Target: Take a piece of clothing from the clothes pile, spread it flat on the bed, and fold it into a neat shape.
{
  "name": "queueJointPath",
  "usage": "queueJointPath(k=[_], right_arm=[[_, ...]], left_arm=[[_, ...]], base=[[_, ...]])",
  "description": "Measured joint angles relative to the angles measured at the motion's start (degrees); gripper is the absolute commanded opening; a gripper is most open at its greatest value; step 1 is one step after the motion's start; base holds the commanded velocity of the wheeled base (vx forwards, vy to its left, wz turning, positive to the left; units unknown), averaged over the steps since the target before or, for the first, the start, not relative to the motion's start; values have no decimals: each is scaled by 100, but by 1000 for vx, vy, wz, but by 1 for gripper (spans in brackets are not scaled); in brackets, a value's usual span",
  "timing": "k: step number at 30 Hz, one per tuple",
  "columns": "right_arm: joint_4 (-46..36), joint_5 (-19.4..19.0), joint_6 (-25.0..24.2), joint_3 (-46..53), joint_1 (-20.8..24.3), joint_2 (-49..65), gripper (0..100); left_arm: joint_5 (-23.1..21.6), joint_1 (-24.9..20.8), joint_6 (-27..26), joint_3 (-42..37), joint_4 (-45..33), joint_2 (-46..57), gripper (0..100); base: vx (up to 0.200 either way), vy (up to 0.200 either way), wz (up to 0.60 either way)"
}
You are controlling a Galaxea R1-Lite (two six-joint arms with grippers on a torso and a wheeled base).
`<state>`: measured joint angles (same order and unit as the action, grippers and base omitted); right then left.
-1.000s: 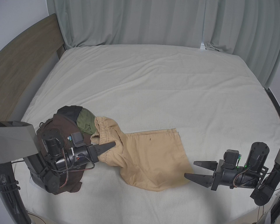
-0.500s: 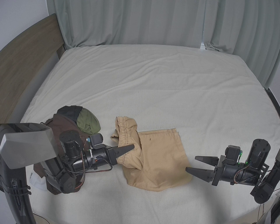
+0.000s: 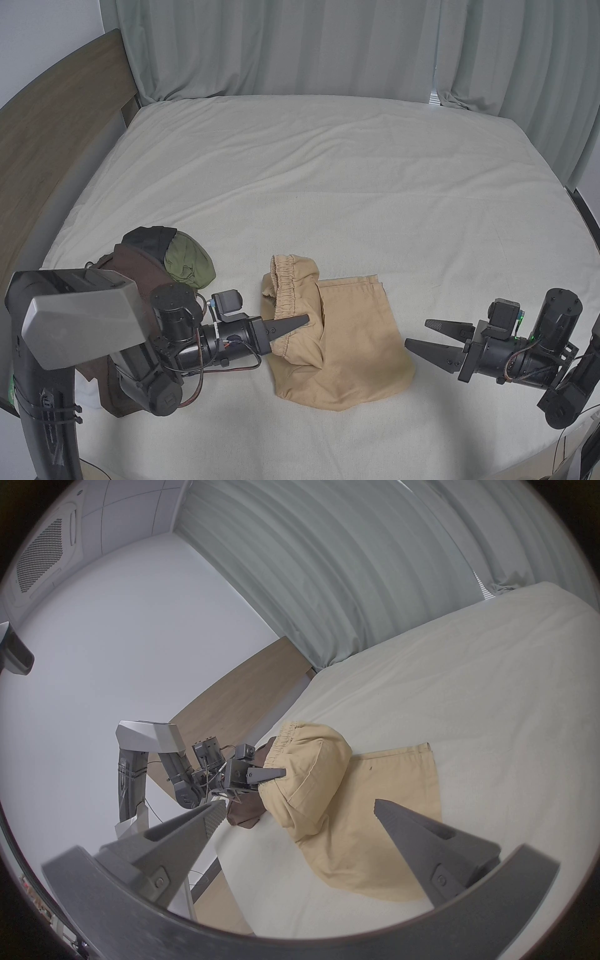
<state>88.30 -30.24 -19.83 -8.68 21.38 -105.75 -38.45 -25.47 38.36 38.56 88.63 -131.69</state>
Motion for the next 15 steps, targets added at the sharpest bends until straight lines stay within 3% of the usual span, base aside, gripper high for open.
queueJointPath(k=[15], right_arm=[[2, 0, -116, -143, -116, 93, 100]], left_arm=[[44, -451, 435, 1000, 5, -739, 0]], base=[[0, 0, 0]])
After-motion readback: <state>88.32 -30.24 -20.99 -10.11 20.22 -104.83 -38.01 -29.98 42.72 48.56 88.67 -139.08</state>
